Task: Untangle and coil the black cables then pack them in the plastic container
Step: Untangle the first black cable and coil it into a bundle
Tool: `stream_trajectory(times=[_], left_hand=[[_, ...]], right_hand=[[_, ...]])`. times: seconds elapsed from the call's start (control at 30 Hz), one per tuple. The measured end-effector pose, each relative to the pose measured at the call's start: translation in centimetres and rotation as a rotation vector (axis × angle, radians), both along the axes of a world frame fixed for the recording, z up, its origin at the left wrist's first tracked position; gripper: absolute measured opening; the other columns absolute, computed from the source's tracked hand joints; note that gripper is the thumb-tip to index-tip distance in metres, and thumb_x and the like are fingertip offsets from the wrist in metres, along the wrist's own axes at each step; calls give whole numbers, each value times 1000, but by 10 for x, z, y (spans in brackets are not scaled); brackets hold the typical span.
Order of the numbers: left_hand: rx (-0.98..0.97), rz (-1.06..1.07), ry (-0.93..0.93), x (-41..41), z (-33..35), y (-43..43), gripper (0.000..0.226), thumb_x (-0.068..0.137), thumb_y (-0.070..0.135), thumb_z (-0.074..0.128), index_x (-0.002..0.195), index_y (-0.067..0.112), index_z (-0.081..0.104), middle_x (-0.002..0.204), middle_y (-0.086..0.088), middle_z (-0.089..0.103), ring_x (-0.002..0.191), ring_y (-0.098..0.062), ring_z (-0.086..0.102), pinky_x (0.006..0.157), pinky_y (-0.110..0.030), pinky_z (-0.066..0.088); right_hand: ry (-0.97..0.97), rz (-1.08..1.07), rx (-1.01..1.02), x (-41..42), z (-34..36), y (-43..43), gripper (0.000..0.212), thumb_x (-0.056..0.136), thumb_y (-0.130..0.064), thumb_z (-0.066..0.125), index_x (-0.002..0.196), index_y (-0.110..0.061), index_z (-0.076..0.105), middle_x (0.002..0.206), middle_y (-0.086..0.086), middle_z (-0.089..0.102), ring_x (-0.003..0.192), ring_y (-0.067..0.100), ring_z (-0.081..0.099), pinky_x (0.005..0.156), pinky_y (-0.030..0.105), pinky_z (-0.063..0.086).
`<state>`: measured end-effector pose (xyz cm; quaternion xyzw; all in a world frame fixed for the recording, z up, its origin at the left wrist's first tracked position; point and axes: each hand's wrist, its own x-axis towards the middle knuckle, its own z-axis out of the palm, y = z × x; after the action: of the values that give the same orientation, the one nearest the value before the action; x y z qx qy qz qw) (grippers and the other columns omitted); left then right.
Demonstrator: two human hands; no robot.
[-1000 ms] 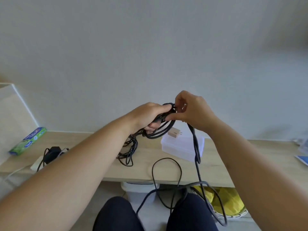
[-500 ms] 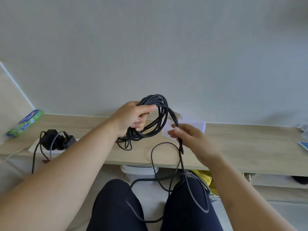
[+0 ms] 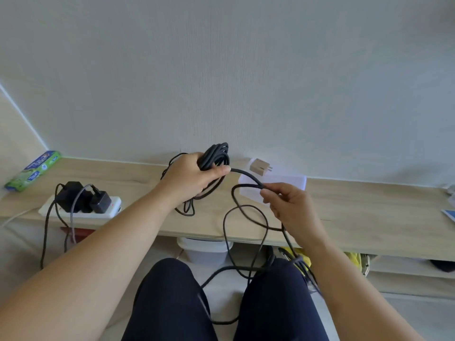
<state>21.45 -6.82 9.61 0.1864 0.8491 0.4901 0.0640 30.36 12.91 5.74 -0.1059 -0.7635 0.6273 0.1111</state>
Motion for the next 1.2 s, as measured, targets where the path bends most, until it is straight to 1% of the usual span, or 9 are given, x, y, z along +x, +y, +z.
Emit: stream_trajectory(times=[0.13,0.33,0.43,0.53,0.67,0.77,0.93,1.07,1.2], left_hand=[[-304,-151,184,-7,2,-5,49,77,67,58,77,17,58,60,2,53,53,-12,50,57,-28,37],[-201,-536,-166,9,-2,5,87,56,95,32,72,15,61,35,9,31,32,-8,26,49,-19,32],[-194,-597,-252,15,-8,11,92,54,97,30,73,13,62,35,9,30,33,-11,23,48,-22,31],[-289,-564,-247,20,-8,15,82,67,88,35,73,10,60,35,10,28,32,-9,23,44,-19,27],[-379,-470,-324,19,-14,16,79,76,75,23,75,8,63,39,3,30,34,-12,28,45,-19,32],[-449,-395,-348,17,-19,14,68,91,65,25,75,10,62,39,4,31,33,-12,28,41,-20,29],[-477,-347,-263,16,-22,9,74,87,71,21,71,12,62,46,1,39,39,-15,37,53,-24,37],[-348,-442,-314,20,-25,11,108,57,96,11,86,8,66,83,-18,66,79,-31,64,78,-26,56],[-266,-519,-275,26,-26,15,75,63,89,40,71,18,62,50,3,48,43,-9,39,47,-14,34]], right_hand=[[-43,262,192,2,13,20,25,90,-16,60,77,-34,70,59,-11,58,51,0,44,55,16,35],[49,466,-51,-7,36,43,14,79,-35,69,74,-23,73,58,-7,52,52,6,40,50,17,34],[89,547,-80,-11,34,44,33,65,-56,76,71,-23,71,64,-7,56,54,8,42,51,18,35],[54,580,-30,-10,35,44,21,67,-39,74,68,-19,71,70,8,56,57,14,43,54,24,36],[49,421,365,-13,39,41,12,86,-23,67,75,-19,70,64,-4,58,58,11,50,60,20,41],[155,304,654,-17,31,36,13,89,-15,62,90,-22,73,79,-13,63,70,2,57,66,12,44],[101,363,416,-12,26,27,25,92,-9,55,85,-31,65,73,-16,65,72,3,57,74,16,45],[-16,536,259,-15,34,16,20,94,-7,51,88,-20,64,62,-24,59,61,-5,53,64,9,40],[19,536,261,-20,38,13,20,93,-8,54,90,-23,67,61,-24,60,61,-5,52,62,9,40]])
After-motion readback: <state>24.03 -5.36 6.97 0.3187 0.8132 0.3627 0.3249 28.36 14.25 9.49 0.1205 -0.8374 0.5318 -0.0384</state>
